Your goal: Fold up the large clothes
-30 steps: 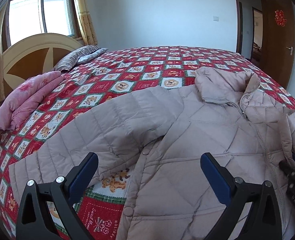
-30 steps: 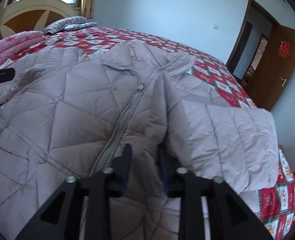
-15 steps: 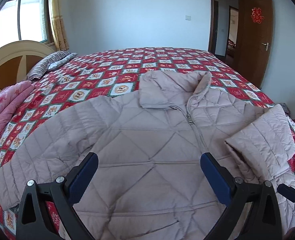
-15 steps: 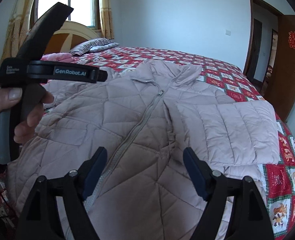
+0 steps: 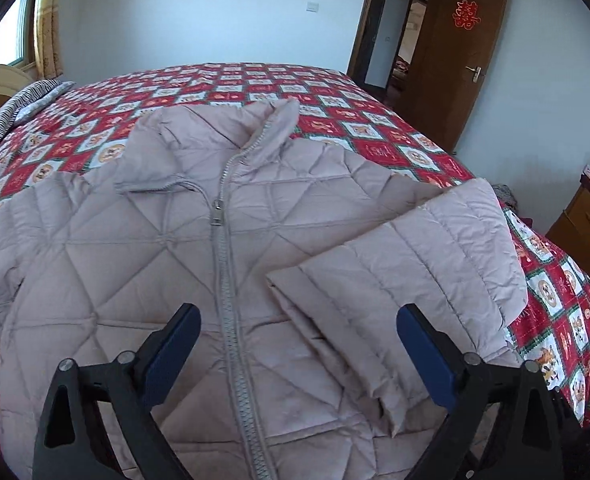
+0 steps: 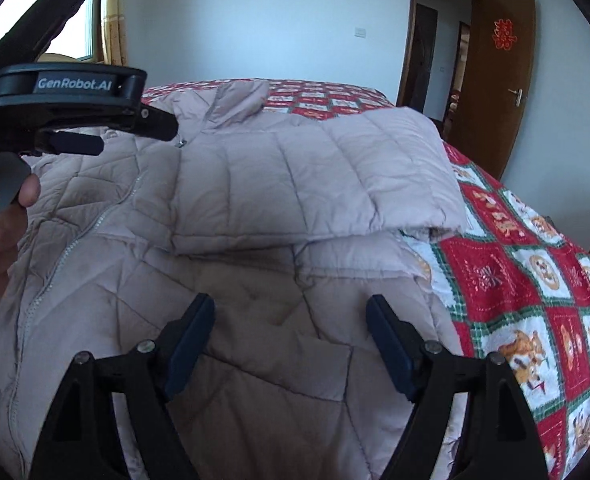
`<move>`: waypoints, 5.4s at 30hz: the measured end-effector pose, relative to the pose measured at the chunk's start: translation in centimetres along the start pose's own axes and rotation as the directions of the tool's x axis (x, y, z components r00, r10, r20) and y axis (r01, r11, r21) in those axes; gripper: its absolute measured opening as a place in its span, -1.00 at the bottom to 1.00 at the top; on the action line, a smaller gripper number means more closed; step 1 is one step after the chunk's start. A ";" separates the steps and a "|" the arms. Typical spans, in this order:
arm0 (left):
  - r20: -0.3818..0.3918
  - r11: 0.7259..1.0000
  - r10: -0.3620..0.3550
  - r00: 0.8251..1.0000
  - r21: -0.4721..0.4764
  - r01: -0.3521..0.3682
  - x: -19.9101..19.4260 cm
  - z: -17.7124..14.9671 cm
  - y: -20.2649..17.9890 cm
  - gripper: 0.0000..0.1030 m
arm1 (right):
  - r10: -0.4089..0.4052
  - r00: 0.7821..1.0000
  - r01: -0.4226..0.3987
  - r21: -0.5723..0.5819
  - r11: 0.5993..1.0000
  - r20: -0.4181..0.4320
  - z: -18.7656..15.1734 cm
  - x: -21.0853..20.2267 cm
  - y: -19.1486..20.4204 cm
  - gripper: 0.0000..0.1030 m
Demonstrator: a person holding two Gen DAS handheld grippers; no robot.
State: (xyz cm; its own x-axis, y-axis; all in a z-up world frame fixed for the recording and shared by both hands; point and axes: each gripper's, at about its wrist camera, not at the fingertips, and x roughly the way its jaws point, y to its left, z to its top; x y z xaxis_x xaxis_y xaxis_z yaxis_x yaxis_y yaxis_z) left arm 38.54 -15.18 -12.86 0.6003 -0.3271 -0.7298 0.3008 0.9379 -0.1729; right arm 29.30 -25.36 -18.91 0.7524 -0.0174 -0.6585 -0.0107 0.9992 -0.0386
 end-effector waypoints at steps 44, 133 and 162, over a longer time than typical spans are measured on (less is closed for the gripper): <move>0.139 0.967 0.235 0.962 0.067 -0.246 -5.4 -3.8 15.3 -0.87 | -0.021 0.999 0.021 0.005 1.000 -0.049 -0.9 0.9 -0.3 0.79; 0.139 0.834 0.549 0.824 -0.155 -0.529 -13.8 -8.6 27.6 0.53 | -0.034 0.987 0.020 -0.089 0.996 -0.157 9.3 12.6 8.5 0.83; -0.090 0.634 0.599 0.796 -0.553 -0.540 -19.3 -17.9 45.3 0.46 | 0.043 0.993 -0.068 -0.236 0.969 -0.113 8.2 10.2 17.1 0.88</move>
State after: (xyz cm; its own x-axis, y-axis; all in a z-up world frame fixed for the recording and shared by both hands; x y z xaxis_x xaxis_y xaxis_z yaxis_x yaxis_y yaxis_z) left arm 27.31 35.68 -18.42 0.5910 0.3118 -0.7440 -0.5434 0.8355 -0.0815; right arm 42.20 -8.15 -20.13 0.6720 0.0211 -0.7402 -0.2173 0.9612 -0.1699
